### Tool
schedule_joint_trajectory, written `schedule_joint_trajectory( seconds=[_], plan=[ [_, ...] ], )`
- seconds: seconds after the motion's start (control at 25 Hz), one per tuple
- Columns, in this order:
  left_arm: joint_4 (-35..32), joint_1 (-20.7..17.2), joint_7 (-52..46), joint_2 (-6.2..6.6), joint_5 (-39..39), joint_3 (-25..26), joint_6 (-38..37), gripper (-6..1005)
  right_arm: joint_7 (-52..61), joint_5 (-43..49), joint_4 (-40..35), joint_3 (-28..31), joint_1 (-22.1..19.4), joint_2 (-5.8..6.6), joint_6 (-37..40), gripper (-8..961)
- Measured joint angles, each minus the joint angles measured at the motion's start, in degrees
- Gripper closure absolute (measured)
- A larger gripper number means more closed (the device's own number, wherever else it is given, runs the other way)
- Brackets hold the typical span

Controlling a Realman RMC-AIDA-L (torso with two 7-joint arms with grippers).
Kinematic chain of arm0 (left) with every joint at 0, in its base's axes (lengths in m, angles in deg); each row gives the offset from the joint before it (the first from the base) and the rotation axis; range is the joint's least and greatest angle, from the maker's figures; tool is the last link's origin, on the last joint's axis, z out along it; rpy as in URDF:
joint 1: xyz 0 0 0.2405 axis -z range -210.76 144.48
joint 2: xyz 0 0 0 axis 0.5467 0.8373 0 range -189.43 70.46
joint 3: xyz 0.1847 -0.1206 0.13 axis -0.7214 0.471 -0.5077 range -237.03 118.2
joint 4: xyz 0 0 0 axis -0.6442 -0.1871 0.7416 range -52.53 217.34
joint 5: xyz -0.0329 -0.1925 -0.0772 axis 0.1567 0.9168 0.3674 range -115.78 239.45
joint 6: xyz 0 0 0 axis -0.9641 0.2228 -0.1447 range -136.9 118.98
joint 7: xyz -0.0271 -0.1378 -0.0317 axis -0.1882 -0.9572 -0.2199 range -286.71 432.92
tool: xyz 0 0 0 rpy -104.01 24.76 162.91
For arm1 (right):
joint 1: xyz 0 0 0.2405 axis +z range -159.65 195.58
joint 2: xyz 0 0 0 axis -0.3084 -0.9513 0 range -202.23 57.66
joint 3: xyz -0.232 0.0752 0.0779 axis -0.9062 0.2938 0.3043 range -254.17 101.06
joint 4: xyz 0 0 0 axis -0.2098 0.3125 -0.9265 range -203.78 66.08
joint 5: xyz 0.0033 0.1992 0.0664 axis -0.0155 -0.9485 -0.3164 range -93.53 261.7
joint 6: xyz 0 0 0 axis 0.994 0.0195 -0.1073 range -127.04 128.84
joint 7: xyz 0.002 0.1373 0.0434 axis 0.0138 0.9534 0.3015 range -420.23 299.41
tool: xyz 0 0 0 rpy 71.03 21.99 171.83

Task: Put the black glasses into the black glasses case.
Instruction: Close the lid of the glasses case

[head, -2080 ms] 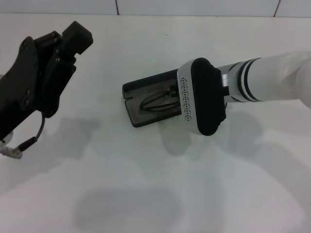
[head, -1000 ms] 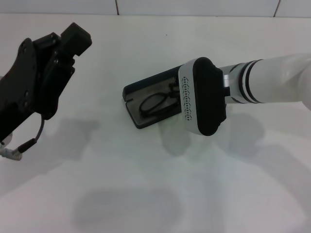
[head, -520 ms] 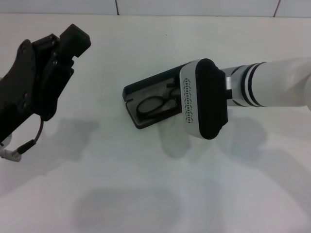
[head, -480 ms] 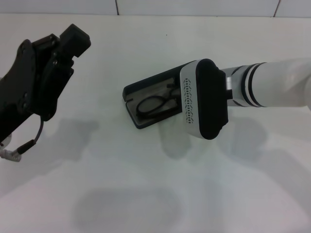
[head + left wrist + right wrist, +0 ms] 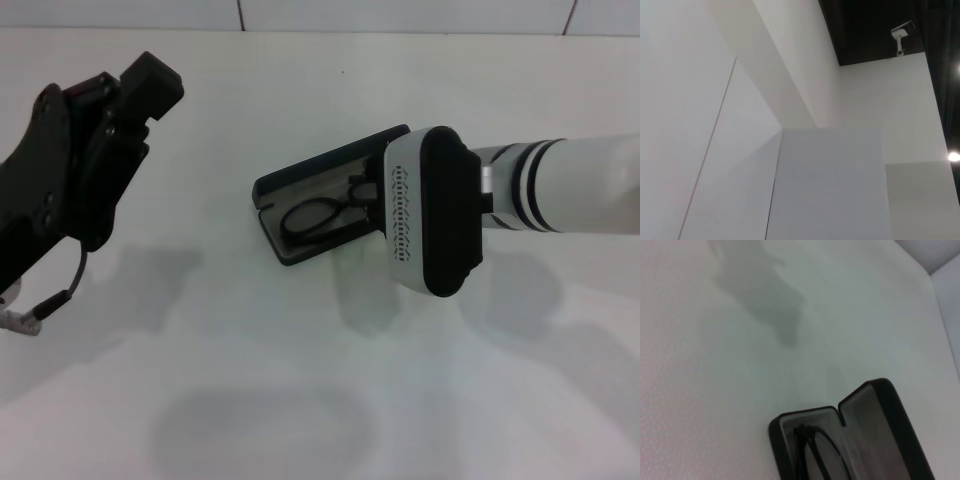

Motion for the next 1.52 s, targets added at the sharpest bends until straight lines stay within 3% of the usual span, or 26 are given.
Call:
schedule_joint_trajectory(
  seconds=[0.2,0.36,0.48,0.6,0.72,0.84,0.88,1.12,1.32,1.52],
  plan=[
    [0.01,0.1,-0.11,0.51,0.0,0.02,0.08,965,0.2,-2.24,-3.14,1.48,-3.62,0.0,0.28,763],
    [0.02,0.54,-0.38,1.94,-0.02,0.02,0.46,965,0.08,-10.13,-6.82,6.29,-7.79,0.01,4.25,763],
    [-0.12,1.61,-0.66,3.09,-0.04,0.42,0.99,965,-0.71,-18.52,-9.49,13.42,-10.95,0.02,12.49,763],
    [-0.47,4.05,-2.57,4.56,-0.36,0.77,2.22,965,-3.32,-28.81,-9.89,25.42,-13.37,0.02,26.63,763],
    [-0.47,6.81,-4.48,5.54,-0.82,0.78,4.26,965,-8.99,-40.93,-6.03,39.81,-14.97,0.18,40.98,763],
    [-0.47,9.74,-5.02,5.59,-1.75,0.78,7.2,965,-13.06,-47.18,-1.22,56.26,-16.69,0.48,54.37,763],
    [-0.48,10.81,-5.22,5.47,-2.25,0.78,8.26,965,-13.06,-47.18,-1.22,56.26,-16.69,0.48,54.37,763],
    [-1.07,16.07,-8.47,5.29,-7.39,0.8,16.99,965,-17.71,-48.22,9.43,75.44,-17.43,0.44,71.09,764],
    [-5.97,19.43,-18.65,6.53,-19.66,0.82,30.77,965,-22.55,-47.51,16.64,84.65,-19.11,0.68,79.74,764],
    [-12.77,21.88,-30.94,6.56,-35.08,0.84,45.11,954,-27.83,-44.31,24.54,87.09,-19.94,1.12,82.29,763]
  ],
)
